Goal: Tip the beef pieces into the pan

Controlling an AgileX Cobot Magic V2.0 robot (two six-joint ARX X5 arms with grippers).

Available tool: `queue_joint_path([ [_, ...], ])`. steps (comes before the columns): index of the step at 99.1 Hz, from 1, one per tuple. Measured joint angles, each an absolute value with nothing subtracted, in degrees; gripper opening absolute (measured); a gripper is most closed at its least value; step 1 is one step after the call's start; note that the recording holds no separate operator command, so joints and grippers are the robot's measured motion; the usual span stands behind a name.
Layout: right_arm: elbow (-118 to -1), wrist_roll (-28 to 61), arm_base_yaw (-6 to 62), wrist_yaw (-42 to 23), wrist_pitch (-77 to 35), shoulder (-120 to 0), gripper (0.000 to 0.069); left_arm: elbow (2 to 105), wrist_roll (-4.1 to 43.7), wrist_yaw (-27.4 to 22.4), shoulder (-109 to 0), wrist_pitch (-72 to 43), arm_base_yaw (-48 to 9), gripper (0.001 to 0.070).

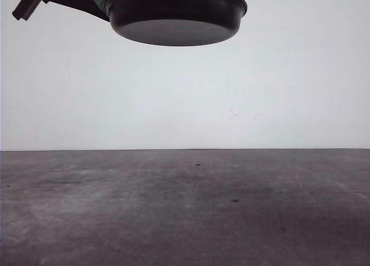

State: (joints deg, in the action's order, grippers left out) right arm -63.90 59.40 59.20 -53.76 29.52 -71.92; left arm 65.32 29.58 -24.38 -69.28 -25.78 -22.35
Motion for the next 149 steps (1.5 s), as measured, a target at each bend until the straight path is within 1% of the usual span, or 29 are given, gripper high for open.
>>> queue_joint_path([
  [3, -63.9, 54.81, 57.54, -53.39, 24.75, -70.7, 0.0012, 65.32, 29.58, -24.47, -69.28, -25.98, -22.35, 0.0055],
  [6, -63.9, 49.67, 55.75, -51.62, 19.55, -69.12, 0.0012, 65.32, 29.56, -24.49, -69.28, -26.17, -22.35, 0.0055],
  [13, -63.88, 34.92, 50.41, -44.21, 6.68, -64.51, 0.0012, 65.32, 29.3, -24.49, -69.3, -26.79, -22.35, 0.0055],
  [15, -63.88, 32.16, 49.34, -42.83, 4.45, -63.68, 0.0012, 65.32, 29.15, -24.49, -69.3, -26.96, -22.35, 0.0055],
  [16, -63.88, 28.86, 48.05, -41.28, 2.02, -62.78, 0.0012, 65.32, 29.1, -24.49, -69.3, -27.05, -22.35, 0.0055],
  [24, -64.03, 12.95, 40.32, -33.87, -9.5, -60.01, 0.0012, 65.32, 28.36, -24.49, -69.3, -27.31, -22.3, 0.0055],
  [32, -64.05, -0.1, 30.33, -25.15, -20.1, -60.6, 0.0012, 65.32, 28.03, -24.49, -69.3, -27.22, -22.3, 0.0055],
  [39, -63.66, -7.33, 21.15, -15.35, -26.39, -63.61, 0.0012, 65.32, 27.94, -24.49, -69.3, -27.18, -22.3, 0.0055],
  [47, -61.23, -11.66, 12.64, -3.42, -30.24, -69.32, 0.0012, 65.32, 27.83, -24.49, -69.3, -27.18, -22.3, 0.0055],
  [51, -59.35, -13.08, 9.58, 0.95, -32.18, -71.94, 0.0012, 65.32, 27.83, -24.49, -69.32, -27.2, -22.3, 0.0055],
  [56, -56.82, -14.26, 7.42, 4.32, -34.0, -74.48, 0.0012, 65.32, 27.83, -24.49, -69.32, -27.18, -22.3, 0.0055],
  [64, -53.43, -15.31, 7.35, 5.61, -33.8, -77.38, 0.0012, 65.32, 27.83, -24.53, -69.32, -27.18, -22.3, 0.0055],
  [73, -51.46, -15.57, 7.92, 5.96, -30.79, -79.09, 0.0012, 65.32, 27.83, -24.69, -69.32, -27.22, -22.3, 0.0055],
  [88, -51.16, -15.84, 9.3, 5.93, -29.1, -80.23, 0.0012, 65.32, 27.83, -24.69, -69.32, -27.2, -22.3, 0.0055],
  [100, -51.16, -15.86, 9.89, 4.47, -28.88, -80.27, 0.0017, 65.32, 27.83, -24.71, -69.32, -27.22, -22.28, 0.0055],
  [106, -51.16, -15.88, 10.11, 4.51, -28.88, -80.27, 0.0057, 65.32, 27.83, -24.71, -69.32, -27.22, -22.28, 0.0055],
  [118, -51.16, -15.88, 10.11, 4.51, -28.97, -80.27, 0.0219, 65.32, 27.83, -24.69, -69.32, -27.18, -22.28, 0.0055],
  [122, -51.16, -15.9, 10.11, 4.51, -29.28, -80.27, 0.0249, 65.32, 27.83, -24.69, -69.32, -27.18, -22.3, 0.0055],
  [128, -51.16, -15.88, 10.11, 4.49, -30.06, -80.23, 0.0271, 65.32, 27.81, -24.67, -69.32, -27.2, -22.28, 0.0055],
  [137, -51.16, -15.88, 10.11, 4.29, -31.11, -78.98, 0.0283, 65.32, 27.68, -24.34, -69.32, -27.18, -22.28, 0.0055],
  [149, -51.24, -15.88, 10.13, 4.34, -31.57, -72.16, 0.0285, 65.32, 27.51, -22.79, -69.52, -26.79, -22.22, 0.0055],
])
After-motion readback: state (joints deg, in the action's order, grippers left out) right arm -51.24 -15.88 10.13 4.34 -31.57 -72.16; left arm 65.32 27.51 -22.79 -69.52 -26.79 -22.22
